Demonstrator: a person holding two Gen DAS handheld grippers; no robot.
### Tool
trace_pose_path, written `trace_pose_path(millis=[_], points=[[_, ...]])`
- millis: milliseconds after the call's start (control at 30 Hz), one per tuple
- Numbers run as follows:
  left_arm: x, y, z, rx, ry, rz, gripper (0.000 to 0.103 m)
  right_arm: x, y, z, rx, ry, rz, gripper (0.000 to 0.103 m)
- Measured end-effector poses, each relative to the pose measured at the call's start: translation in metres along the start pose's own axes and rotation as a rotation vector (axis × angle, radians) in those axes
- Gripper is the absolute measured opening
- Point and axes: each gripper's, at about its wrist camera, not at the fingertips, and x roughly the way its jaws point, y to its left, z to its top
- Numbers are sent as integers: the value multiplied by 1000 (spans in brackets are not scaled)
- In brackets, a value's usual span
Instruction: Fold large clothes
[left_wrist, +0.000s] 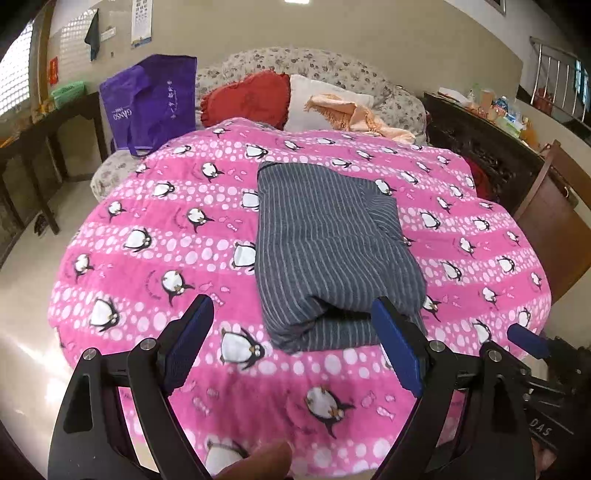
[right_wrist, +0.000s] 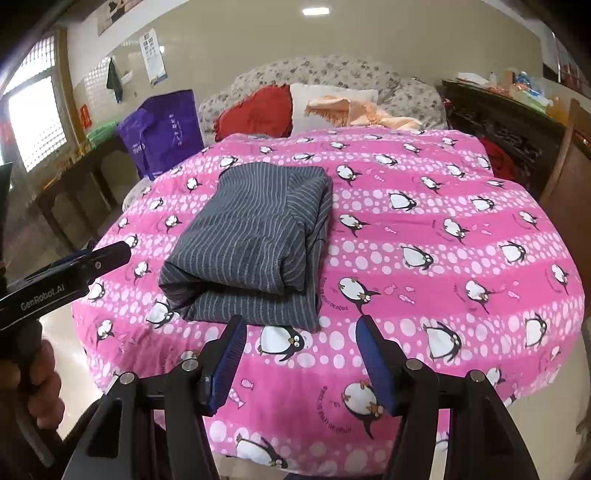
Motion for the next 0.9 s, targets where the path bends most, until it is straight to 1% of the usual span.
trace_pose_path(millis=[67,133,300,400,700,900], points=[[-9,-6,-3,10,-12,21,87,-8,1,-3,12,-11,3,59],[-21,-13,-6,20,-18,13,87,-17,4,-5,10,-27,1,59],[-39,-20,-10,32,-41,20,87,-37,6,-5,4,-76,9,60],[-51,-22,-11,34,-61,25,87,-50,9,-6,-1,-105,9,63],[-85,-28,-19,36,-108,51,87,-76,11,-11,-6,-141,-26,67],[-102,-31,-28,44,-140,64,87,-91,5,-15,33,-177,-21,67]])
